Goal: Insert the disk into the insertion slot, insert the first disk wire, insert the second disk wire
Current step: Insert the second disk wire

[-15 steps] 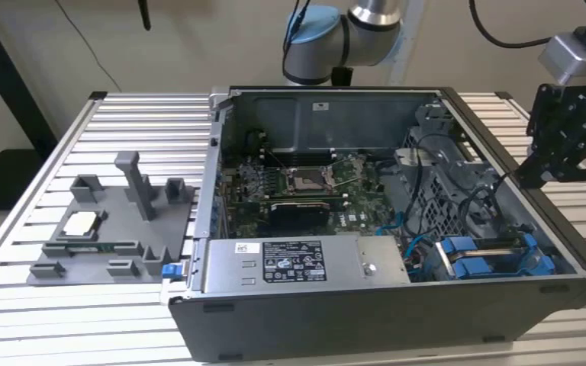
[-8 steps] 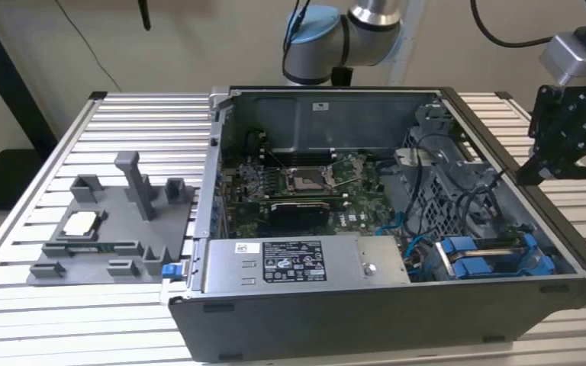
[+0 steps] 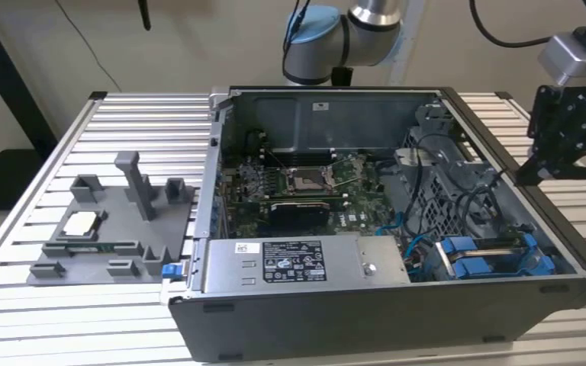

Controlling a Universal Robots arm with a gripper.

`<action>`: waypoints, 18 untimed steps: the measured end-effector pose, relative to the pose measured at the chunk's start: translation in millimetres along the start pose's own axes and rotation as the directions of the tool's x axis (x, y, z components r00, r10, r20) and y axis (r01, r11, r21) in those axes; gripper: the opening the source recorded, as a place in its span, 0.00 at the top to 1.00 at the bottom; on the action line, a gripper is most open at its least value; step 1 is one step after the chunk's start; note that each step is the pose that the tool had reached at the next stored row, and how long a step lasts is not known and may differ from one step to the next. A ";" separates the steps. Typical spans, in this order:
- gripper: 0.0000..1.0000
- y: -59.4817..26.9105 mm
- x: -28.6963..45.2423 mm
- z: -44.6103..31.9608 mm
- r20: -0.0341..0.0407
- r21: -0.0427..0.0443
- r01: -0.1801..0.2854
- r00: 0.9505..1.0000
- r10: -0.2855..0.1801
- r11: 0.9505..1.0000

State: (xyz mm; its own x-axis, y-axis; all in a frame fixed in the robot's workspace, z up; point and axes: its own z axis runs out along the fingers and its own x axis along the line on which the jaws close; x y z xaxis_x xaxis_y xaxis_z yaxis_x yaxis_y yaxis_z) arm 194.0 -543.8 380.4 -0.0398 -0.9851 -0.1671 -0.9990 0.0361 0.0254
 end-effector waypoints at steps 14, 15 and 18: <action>0.84 13.8 4.8 -11.0 -0.001 0.001 0.000 1.000 0.000 1.000; 0.84 16.6 5.1 -11.1 -0.001 0.001 0.000 1.000 0.000 1.000; 0.84 26.5 5.8 -11.7 -0.003 0.002 0.001 1.000 -0.001 1.000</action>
State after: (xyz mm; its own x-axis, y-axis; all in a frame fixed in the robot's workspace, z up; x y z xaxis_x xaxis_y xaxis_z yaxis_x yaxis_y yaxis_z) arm 167.5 -550.4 391.6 -0.0390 -0.9857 -0.1640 -0.9991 0.0356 0.0236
